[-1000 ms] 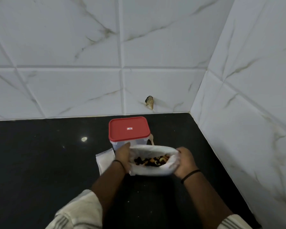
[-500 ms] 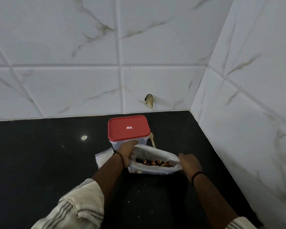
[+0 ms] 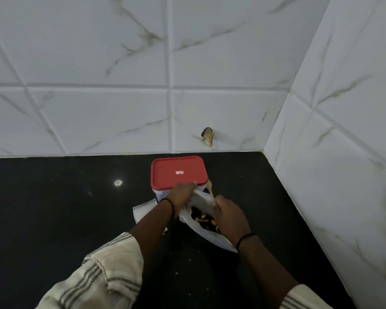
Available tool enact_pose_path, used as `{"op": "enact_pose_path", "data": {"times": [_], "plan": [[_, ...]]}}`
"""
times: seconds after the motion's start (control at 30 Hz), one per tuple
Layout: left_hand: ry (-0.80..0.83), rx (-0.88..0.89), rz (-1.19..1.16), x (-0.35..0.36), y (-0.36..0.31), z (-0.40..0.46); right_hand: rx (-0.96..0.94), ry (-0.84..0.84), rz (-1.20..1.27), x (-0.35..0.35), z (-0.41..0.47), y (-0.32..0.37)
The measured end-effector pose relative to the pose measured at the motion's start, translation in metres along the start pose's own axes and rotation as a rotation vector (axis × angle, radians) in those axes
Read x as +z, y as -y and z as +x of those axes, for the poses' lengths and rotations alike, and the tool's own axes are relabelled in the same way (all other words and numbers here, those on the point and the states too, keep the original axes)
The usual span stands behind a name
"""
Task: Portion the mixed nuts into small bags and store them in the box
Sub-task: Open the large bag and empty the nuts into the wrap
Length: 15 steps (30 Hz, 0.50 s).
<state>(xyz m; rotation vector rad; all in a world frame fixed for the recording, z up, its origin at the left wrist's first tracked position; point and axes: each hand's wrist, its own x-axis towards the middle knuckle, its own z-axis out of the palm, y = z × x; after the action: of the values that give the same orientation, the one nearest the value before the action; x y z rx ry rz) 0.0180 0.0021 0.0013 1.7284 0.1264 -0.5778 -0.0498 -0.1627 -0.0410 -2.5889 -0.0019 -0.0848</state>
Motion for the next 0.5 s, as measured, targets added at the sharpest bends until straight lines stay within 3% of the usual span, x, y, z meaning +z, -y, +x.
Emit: {"op": "enact_pose_path", "data": {"times": [0.27,0.37,0.5], "plan": [[-0.285,0.221,0.307,0.029,0.027,-0.006,0.350,-0.084,0.231,0.000,-0.005,-0.008],[-0.297,0.051,0.230,0.046,0.038,-0.008,0.462,-0.135,0.349,-0.003,-0.009,-0.007],[-0.009,-0.265,-0.160,0.075,0.033,-0.022,0.603,-0.128,0.532,0.002,-0.010,-0.001]]}}
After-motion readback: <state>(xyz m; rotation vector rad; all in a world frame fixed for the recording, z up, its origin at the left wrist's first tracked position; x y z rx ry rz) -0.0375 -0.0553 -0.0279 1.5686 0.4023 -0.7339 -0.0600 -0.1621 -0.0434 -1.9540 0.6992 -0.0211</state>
